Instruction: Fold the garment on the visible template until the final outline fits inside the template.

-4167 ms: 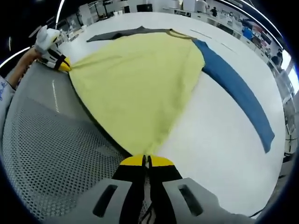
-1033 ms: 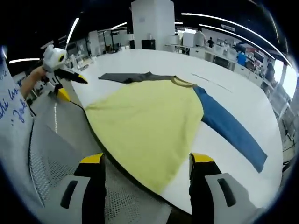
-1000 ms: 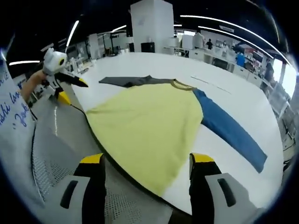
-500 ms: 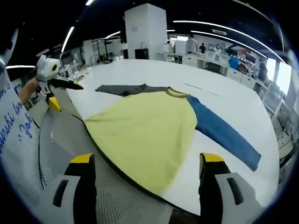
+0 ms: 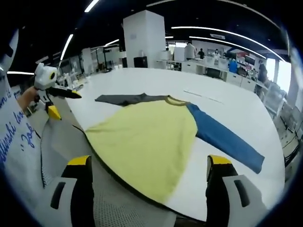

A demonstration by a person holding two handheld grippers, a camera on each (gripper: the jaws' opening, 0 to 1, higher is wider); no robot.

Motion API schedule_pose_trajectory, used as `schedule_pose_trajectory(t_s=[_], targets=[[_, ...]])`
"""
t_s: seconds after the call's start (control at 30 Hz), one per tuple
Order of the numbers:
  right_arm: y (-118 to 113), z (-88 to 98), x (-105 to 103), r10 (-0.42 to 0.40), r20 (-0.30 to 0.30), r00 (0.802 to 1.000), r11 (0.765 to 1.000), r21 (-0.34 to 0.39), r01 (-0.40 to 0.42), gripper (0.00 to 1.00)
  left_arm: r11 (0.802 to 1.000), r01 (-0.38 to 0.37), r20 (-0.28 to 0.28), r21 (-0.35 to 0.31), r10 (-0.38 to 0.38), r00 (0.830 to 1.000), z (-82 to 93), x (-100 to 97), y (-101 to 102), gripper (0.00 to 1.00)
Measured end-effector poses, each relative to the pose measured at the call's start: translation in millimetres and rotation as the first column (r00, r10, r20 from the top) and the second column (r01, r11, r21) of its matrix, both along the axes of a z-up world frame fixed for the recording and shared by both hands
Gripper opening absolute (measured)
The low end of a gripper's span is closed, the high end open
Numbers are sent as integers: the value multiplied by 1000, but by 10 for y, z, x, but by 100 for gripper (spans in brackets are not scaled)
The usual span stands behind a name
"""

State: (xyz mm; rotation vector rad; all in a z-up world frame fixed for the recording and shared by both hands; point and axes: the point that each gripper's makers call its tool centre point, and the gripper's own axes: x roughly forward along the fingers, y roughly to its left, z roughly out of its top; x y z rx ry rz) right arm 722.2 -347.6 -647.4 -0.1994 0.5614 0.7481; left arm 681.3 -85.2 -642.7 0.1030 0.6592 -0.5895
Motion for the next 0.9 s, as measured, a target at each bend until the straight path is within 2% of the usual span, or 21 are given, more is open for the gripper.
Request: schedule_pose_trajectory(t_s=[0.2,0.37,0.6,0.9], targets=[[-25,85,6,-35,14,999,999,40,34,100,1000,18,14,-10,-18,1000,105,-23,-75,100],[2,129,25,-23,35,999,998,62,21,100,1000,14,28,24,-15,999,104,25,-52,100],[52,121,24,1,39,999,998,69,-4,100,1000,16,21,18,-16,1000,95,21,-70,100],[-2,168,126,-21,69,997,997,74,16,100,1000,5,25,13,-6,1000,106,25,-55,100]])
